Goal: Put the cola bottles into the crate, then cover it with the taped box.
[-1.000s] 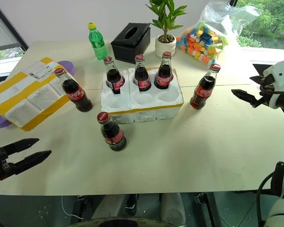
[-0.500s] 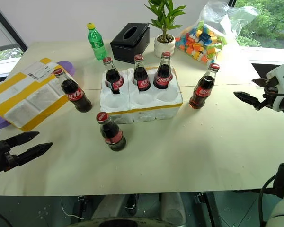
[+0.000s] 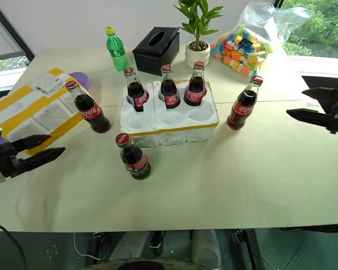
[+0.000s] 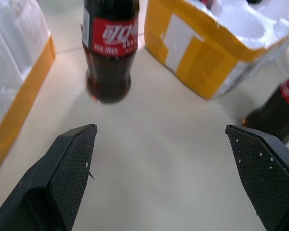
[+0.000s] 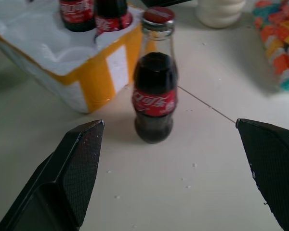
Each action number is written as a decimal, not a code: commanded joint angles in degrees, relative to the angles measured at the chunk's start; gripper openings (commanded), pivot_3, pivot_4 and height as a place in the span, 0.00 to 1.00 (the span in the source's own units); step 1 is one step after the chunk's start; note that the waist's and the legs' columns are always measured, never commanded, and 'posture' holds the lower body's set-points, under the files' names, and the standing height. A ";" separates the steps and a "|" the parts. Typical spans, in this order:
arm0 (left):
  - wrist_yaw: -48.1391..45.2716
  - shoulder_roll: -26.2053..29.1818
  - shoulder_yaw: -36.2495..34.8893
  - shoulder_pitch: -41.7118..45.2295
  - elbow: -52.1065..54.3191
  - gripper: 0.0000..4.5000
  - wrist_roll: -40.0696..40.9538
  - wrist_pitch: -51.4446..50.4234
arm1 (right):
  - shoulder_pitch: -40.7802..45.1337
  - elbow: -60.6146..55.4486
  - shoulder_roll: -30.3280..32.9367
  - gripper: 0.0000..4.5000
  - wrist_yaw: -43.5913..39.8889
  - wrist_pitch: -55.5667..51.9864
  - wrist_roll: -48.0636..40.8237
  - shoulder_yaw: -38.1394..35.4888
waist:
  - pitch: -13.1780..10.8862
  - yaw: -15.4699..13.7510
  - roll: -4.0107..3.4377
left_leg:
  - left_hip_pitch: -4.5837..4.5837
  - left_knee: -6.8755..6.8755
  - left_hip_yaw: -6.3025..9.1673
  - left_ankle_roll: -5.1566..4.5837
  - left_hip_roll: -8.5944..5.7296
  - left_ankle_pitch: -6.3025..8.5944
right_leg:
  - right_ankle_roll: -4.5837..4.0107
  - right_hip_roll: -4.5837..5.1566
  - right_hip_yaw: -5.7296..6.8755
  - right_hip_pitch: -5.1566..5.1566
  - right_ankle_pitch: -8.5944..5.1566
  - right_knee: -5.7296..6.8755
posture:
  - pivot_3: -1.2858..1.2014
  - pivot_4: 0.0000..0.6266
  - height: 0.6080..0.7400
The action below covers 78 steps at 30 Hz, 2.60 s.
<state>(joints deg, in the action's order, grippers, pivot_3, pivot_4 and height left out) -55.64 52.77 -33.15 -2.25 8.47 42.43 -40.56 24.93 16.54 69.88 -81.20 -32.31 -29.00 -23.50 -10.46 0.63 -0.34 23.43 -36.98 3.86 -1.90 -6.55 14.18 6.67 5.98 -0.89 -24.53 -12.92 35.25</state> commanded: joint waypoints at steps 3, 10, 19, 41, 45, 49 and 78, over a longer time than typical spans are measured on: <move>-0.71 0.92 7.27 10.75 -8.19 1.00 -4.87 4.34 | -2.14 -17.94 1.20 1.00 1.74 -14.91 -13.06 -9.62 | 0.00 0.03 -0.03 | 0.01 0.00 -0.01 0.00 0.01 0.00 | 0.00 0.00 -0.01 -0.04 0.02 0.03 | 0.52 0.24 0.94; -1.56 -3.49 17.93 27.06 -23.14 1.00 -12.00 9.89 | -5.41 -35.98 -2.14 1.00 8.85 -26.09 -26.39 -14.70 | 0.01 -0.94 0.05 | 0.06 -0.03 -0.01 0.03 0.02 0.03 | 0.21 0.00 -0.01 -0.05 0.14 -0.02 | 0.52 0.24 0.94; -4.50 -8.58 23.27 38.27 -36.81 1.00 -17.45 15.67 | -4.93 -44.39 -3.91 1.00 18.84 -29.56 -38.87 -14.21 | 0.00 -1.39 0.21 | 0.16 -0.12 -0.05 0.00 0.01 0.04 | 0.20 0.02 -0.02 -0.09 0.19 -0.04 | 0.52 0.24 0.94; -18.51 -3.56 24.72 44.36 -35.06 0.63 -17.68 9.95 | -4.11 -45.96 -3.27 1.00 27.09 -26.41 -41.76 -7.32 | -0.08 -0.96 0.41 | 0.74 -0.24 -0.04 -0.17 0.02 -0.05 | 0.22 -0.02 -0.02 -0.67 0.22 0.09 | 0.52 0.24 0.94; -24.25 0.99 24.43 46.37 -27.58 0.63 -12.95 0.87 | -4.81 -46.08 -3.63 1.00 26.93 -25.37 -40.85 -5.91 | -0.17 -1.36 0.56 | 1.08 -0.33 -0.04 0.01 0.03 -0.18 | 0.21 -0.04 -0.01 -1.02 0.26 0.29 | 0.52 0.24 0.94; -28.95 3.38 25.99 51.49 -22.05 0.63 -8.32 -6.64 | -5.05 -45.94 -4.38 1.00 27.30 -24.53 -40.61 -4.67 | -0.22 -1.53 0.65 | 1.05 -0.47 -0.03 -0.12 0.03 -0.11 | 0.17 -0.03 0.02 -0.88 0.29 0.25 | 0.52 0.24 0.94; -27.54 -19.06 38.77 63.29 -36.61 0.63 -20.63 10.40 | -15.50 -49.01 -9.11 1.00 31.85 -21.61 -40.68 -9.97 | -0.37 -1.40 0.83 | 1.09 -1.04 -0.04 -0.23 0.03 -0.05 | 0.29 -0.09 0.01 -0.85 0.40 0.67 | 0.52 0.24 0.94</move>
<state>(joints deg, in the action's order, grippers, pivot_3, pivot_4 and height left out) -82.42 33.00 5.97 61.22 -30.34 22.08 -32.10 8.97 -31.92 60.77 -49.35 -55.23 -68.98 -32.00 -10.82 -0.78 0.49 24.52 -38.02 3.81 -2.13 -6.52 14.13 6.96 5.88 -0.87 -25.37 -12.52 35.92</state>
